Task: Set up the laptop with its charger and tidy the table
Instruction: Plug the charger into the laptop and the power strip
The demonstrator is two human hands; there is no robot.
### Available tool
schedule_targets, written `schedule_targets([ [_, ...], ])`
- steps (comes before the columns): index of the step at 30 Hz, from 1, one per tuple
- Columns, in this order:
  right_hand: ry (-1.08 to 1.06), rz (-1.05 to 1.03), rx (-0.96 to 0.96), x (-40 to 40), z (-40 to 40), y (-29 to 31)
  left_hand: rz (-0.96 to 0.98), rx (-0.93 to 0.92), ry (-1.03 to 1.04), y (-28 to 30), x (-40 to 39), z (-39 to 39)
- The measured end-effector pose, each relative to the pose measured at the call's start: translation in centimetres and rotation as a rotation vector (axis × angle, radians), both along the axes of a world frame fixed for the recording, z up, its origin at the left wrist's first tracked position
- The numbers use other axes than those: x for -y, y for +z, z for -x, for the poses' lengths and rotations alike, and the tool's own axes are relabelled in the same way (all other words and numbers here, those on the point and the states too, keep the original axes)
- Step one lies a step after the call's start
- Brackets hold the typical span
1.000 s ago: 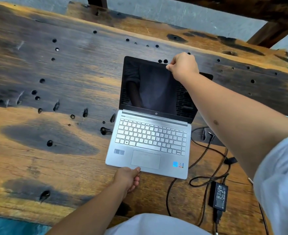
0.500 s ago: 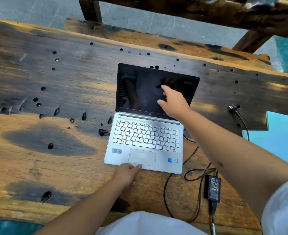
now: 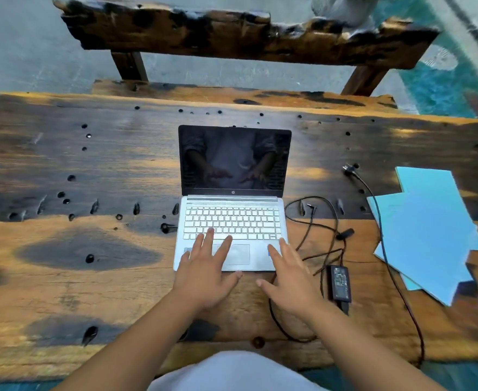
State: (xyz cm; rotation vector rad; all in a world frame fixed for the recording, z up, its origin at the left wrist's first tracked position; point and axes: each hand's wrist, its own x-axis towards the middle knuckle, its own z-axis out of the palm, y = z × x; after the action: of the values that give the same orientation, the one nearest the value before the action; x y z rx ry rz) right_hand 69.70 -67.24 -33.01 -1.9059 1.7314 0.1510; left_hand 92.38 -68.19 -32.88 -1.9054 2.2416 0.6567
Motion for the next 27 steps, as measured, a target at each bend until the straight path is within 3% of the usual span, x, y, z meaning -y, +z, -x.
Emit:
schedule_targets([
  [19, -0.379, 0.038, -0.052, -6.6, 3.5, 2.4, 0.075, -0.009, -0.306, 2.2, -0.7, 3.7],
  [27, -0.359, 0.032, -0.013, -3.3, 9.8, 2.9, 0.074, 0.048, -0.301, 2.0, 0.7, 10.0],
])
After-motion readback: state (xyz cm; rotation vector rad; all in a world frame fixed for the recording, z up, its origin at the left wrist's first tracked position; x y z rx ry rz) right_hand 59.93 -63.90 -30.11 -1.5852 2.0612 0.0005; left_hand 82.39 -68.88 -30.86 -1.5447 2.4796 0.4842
